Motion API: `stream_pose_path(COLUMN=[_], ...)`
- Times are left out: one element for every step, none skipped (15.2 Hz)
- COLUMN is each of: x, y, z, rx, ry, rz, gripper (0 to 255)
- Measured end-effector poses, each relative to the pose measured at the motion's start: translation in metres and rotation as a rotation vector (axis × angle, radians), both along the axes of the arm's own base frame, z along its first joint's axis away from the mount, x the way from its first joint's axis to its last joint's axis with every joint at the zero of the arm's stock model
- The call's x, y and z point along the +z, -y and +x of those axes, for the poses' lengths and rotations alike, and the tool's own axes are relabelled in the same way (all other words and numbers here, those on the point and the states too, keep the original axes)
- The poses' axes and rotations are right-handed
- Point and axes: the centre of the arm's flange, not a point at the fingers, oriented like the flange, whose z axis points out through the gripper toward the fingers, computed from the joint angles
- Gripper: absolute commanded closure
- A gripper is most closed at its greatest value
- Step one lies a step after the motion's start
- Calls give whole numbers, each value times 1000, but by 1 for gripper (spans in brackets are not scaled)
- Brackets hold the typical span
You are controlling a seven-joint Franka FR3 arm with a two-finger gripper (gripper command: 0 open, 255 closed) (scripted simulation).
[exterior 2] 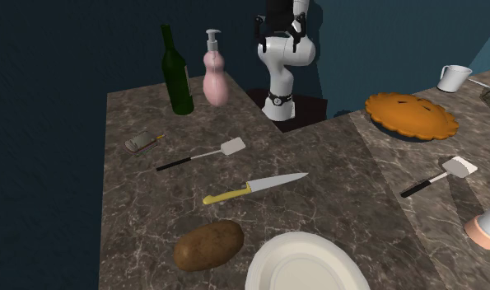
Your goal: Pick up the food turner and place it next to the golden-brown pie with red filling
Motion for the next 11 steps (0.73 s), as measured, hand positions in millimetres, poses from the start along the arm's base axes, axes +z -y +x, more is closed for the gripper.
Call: stream_pose_path(x=[0,-4,-11,-17,-22,-31,-37,-45,-53,-62,-67], y=[0,1,1,1,1,4,4,7,13,15,18], z=[0,5,12,21,30,38,47,58,66,77,88], rx=[0,-14,-36,-61,-89,-118,-147,-177,-207,-236,-266], ry=[0,0,1,3,5,6,8,10,12,13,16], rz=[0,-2,-5,-9,-13,-17,-22,-26,-30,-35,-39], gripper=[0,0,0,0,0,0,0,0,0,0,0])
